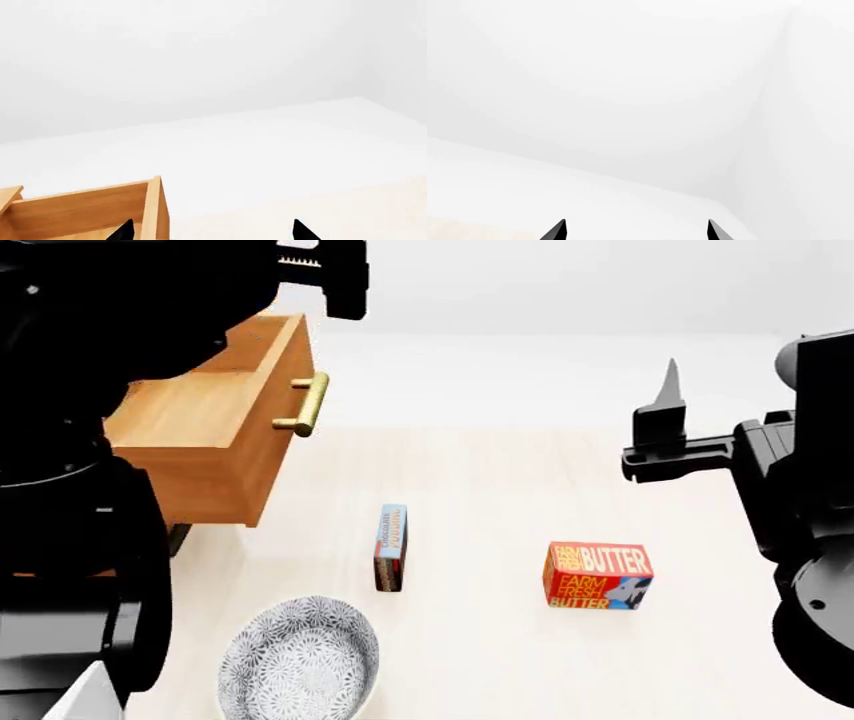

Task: Put the chocolate pudding in the top drawer of the cabinet and close it.

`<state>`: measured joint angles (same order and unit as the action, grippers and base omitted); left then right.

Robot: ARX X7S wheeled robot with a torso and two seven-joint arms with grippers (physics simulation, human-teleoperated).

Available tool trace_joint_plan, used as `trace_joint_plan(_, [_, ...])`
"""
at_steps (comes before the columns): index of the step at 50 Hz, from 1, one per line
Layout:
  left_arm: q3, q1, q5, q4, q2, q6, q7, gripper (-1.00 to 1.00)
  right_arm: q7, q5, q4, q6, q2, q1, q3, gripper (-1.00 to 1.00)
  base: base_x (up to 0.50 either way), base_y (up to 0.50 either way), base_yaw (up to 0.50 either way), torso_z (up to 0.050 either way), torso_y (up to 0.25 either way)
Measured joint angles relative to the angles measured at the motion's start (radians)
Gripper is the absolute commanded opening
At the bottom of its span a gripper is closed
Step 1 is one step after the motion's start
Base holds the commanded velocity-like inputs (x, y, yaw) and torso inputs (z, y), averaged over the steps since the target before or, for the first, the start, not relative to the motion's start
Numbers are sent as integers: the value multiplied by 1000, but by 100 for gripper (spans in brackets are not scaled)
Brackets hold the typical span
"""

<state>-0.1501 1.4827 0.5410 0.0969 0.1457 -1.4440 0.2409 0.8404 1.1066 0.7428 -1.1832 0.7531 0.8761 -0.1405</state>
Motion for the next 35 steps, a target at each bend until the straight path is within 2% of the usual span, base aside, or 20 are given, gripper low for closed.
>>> trace_joint_plan(20, [23,-151,165,-303,-85,-75,74,100,20,39,16,-2,16,-2,24,100,0,0,0,0,0])
trace_joint_plan(35, [-50,-306,275,-394,-122,-47,155,100,20,39,20,12,26,-17,28,100,0,0,0,0,0])
